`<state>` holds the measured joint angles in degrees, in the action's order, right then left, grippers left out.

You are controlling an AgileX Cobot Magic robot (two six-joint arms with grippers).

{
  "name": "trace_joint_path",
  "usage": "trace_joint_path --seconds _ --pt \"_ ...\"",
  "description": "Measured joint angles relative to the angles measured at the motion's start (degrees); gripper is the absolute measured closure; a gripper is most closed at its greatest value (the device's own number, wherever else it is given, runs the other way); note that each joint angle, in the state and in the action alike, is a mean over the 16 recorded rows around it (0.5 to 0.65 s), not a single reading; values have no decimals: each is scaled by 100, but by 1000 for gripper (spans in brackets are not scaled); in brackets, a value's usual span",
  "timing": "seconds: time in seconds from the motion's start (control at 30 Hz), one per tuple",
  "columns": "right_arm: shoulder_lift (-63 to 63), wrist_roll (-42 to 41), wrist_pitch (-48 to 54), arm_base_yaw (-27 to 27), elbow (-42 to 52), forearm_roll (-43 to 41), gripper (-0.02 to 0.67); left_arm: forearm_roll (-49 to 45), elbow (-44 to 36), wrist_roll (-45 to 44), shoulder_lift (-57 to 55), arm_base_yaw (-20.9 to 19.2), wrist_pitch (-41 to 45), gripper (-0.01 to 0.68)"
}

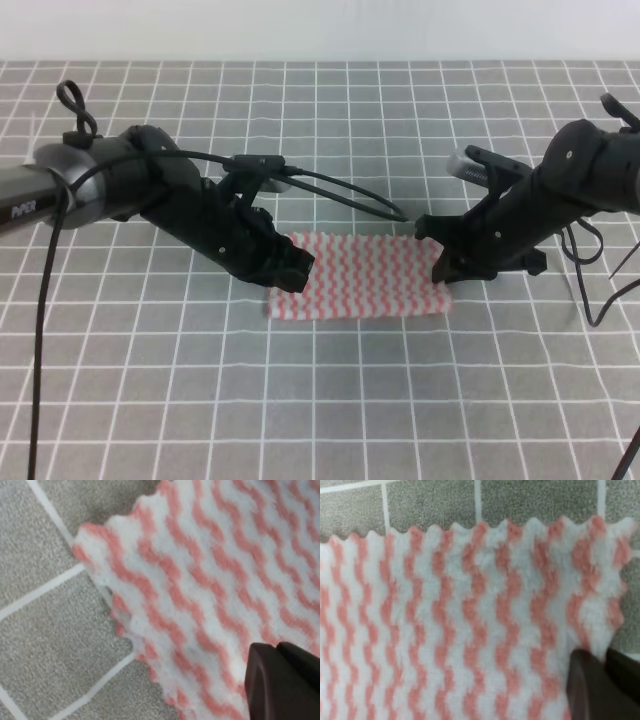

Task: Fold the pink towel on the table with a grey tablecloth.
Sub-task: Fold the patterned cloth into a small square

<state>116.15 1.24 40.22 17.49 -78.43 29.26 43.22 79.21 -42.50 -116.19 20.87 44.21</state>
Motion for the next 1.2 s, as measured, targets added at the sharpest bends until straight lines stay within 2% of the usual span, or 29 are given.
trace_joint_path --seconds 0.17,0.43,0.77,0.97,1.2 --pt "-47 -28 88 0 1 14 658 2 -3 -1 8 1 7 673" --pt "-205 -190 65 2 14 155 662 6 -7 -6 25 2 -1 673" --pt "-254 -989 35 57 14 1157 661 24 -6 -94 62 2 -29 673" --pt "-262 -1403 -38 237 -29 1686 662 40 -4 -185 264 -25 -74 673" --pt "-246 -1504 -132 500 -173 1799 661 39 -16 -254 547 -178 14 673"
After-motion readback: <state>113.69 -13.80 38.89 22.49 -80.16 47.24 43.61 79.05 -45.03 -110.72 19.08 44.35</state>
